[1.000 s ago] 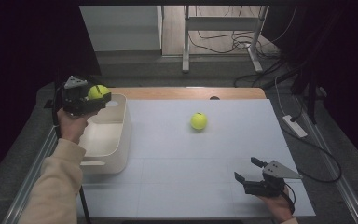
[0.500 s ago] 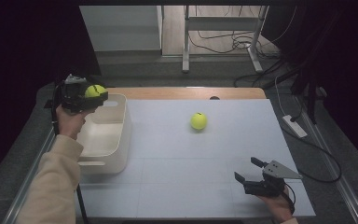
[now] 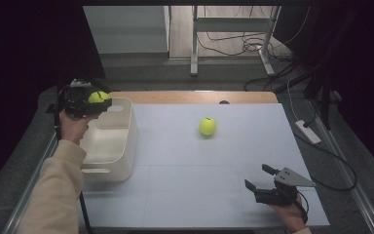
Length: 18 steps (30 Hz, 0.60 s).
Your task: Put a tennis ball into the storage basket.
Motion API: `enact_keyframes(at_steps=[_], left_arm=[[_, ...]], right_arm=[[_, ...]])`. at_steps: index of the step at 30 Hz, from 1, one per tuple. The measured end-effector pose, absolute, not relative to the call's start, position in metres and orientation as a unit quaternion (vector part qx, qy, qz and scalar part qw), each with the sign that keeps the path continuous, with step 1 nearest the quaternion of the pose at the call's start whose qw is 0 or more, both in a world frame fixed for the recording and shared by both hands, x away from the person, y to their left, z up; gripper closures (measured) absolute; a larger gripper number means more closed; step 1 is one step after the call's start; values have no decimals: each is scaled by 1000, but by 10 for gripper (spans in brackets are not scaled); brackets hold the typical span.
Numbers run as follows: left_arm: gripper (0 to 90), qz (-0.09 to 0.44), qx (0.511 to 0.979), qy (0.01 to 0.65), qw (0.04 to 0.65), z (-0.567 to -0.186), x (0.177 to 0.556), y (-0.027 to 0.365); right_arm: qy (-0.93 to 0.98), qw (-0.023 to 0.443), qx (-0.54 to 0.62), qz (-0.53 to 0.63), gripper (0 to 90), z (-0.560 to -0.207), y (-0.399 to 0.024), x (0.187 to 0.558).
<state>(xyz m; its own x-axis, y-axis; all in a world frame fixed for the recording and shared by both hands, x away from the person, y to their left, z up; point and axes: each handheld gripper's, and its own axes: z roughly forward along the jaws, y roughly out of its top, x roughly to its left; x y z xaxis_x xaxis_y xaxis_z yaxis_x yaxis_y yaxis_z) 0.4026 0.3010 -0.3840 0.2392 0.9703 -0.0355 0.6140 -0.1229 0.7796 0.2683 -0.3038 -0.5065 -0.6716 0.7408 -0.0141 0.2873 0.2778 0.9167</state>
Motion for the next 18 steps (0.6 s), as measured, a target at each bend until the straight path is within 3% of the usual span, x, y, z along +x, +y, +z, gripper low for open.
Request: enact_keyframes(at_steps=[18], left_arm=[[264,239,725,573,298,-399,412,304]], right_arm=[[768,227,334,497,125,-507,-304,268]])
